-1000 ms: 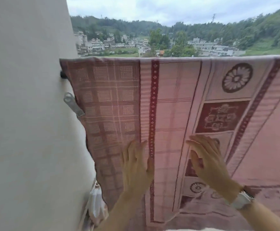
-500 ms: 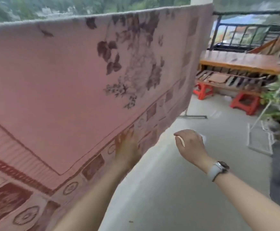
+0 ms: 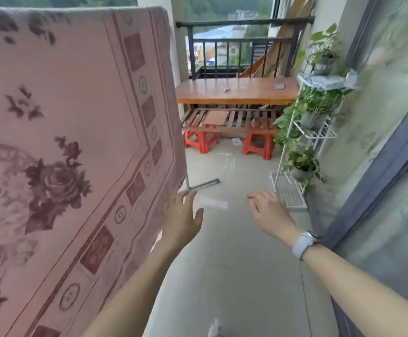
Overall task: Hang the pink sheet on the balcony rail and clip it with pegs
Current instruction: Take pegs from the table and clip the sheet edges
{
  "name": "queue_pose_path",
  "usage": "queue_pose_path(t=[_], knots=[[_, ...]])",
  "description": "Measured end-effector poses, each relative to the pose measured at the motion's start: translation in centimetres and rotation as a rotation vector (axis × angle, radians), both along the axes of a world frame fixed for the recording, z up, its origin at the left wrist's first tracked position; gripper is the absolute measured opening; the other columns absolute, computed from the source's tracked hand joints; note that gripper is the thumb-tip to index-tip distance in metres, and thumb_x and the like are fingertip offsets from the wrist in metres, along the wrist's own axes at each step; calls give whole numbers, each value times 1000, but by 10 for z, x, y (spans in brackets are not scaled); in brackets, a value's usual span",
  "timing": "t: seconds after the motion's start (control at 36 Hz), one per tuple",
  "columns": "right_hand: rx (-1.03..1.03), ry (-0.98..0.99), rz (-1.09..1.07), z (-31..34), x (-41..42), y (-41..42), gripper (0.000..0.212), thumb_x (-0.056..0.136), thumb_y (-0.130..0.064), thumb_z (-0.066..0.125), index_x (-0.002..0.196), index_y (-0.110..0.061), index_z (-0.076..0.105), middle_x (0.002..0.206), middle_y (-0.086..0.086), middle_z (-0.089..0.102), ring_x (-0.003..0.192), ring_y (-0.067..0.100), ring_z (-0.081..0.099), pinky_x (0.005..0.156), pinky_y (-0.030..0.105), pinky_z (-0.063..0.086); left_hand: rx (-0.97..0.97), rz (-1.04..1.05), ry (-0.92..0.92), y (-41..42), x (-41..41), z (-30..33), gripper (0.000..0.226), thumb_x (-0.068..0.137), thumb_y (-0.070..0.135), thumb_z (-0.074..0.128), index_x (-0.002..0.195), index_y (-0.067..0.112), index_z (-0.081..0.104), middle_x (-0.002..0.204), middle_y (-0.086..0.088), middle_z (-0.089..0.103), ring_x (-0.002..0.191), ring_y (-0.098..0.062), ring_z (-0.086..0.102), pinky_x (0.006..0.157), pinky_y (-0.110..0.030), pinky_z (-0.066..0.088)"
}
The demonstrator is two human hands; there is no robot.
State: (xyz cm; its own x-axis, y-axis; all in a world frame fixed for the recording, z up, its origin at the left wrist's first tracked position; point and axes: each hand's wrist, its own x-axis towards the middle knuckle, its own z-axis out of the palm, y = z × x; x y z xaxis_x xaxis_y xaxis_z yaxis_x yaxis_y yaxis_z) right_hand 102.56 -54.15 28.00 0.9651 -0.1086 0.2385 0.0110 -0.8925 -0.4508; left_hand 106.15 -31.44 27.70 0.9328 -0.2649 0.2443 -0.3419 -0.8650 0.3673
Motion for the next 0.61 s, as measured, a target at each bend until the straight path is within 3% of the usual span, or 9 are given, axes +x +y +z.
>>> queue_pose_path(t=[0.08,0.17,0.28,0.44,0.61], knots=[[-9,-24,-4,19,76,-23,34,88,-26,38,103,-10,64,106,12,64,104,34,53,89,47,45,-25,-47,-32,-22,92,13,44,86,29,50,127,12,48,128,-10,52,119,-31,46,94,-45,42],[10,-66,-44,33,135,-47,50,82,-35,26,102,-9,64,105,12,64,101,33,55,88,44,47,-38,-65,-47,-50,165,23,39,86,25,51,124,11,50,124,-10,55,116,-31,48,91,-45,44],[20,-39,-95,29,194,-86,36,84,-22,37,102,-7,65,105,13,63,101,33,55,90,41,45,-45,-110,-39,-95,235,17,38,84,20,56,121,11,54,121,-10,59,111,-34,53,91,-44,43],[38,21,-146,4,305,-154,28,90,-13,44,109,-7,62,110,10,61,108,29,50,95,32,34,-32,-121,50,-157,353,-10,39,89,23,51,127,15,48,130,-4,52,119,-27,47,93,-40,38],[62,51,-130,-15,456,-224,26,89,-8,46,110,-8,61,113,10,60,109,28,50,97,34,34,-31,-91,76,-218,502,-23,40,89,24,51,128,12,48,129,-8,53,117,-30,48,95,-43,40]])
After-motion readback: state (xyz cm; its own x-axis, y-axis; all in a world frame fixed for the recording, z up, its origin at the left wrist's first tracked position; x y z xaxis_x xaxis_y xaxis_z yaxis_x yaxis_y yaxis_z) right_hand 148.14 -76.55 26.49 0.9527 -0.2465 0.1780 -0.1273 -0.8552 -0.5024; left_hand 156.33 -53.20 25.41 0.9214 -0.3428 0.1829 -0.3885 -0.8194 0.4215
